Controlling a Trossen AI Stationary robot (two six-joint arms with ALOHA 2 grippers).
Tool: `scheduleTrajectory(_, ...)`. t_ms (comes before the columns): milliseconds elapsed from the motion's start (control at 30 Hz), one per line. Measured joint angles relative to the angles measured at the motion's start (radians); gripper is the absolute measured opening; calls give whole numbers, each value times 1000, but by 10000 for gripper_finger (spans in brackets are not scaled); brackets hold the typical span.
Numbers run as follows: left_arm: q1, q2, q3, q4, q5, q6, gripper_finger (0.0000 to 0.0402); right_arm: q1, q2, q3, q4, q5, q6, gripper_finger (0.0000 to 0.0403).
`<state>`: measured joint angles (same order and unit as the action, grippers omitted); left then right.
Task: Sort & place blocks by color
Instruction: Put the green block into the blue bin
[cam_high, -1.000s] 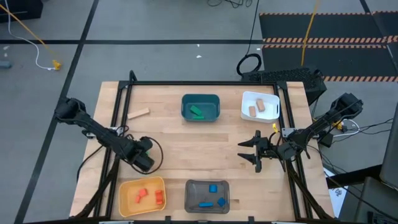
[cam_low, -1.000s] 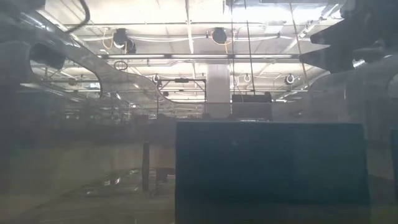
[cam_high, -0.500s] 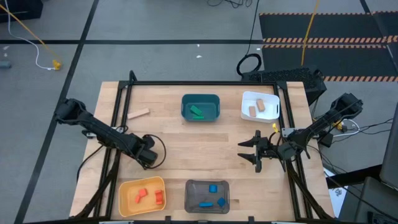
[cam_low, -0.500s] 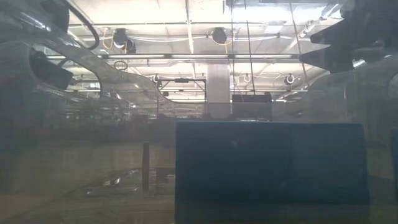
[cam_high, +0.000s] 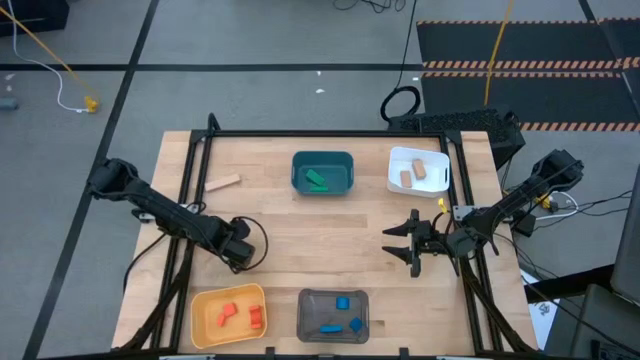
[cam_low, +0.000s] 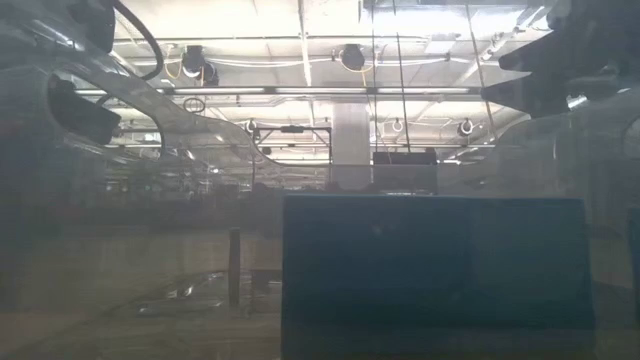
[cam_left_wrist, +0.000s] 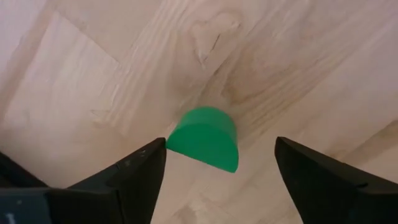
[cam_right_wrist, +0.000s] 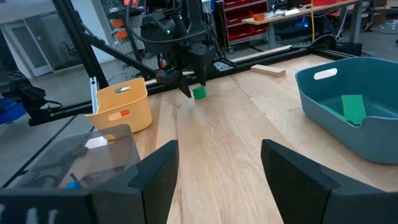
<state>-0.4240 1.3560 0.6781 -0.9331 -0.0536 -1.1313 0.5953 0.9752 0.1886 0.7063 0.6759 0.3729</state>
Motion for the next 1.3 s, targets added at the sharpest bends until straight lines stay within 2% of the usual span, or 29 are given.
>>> scheduleTrajectory(133, 0, 0, -20, 15, 0, -102, 277, 0, 0, 0, 0, 0, 0, 222)
scheduleTrajectory(367, 22, 0, -33, 27, 5, -385, 234, 0, 0, 0, 0, 0, 0, 222)
scheduleTrajectory(667, 52, 0, -33, 87, 0, -543, 200, 0, 0, 0, 0, 0, 0, 222)
scheduleTrajectory(900, 53, 0, -33, 67, -70, -574, 176, 0, 0, 0, 0, 0, 0, 222)
scheduleTrajectory(1300, 53, 0, -33, 48, -32, -503, 100, 0, 0, 0, 0, 0, 0, 222)
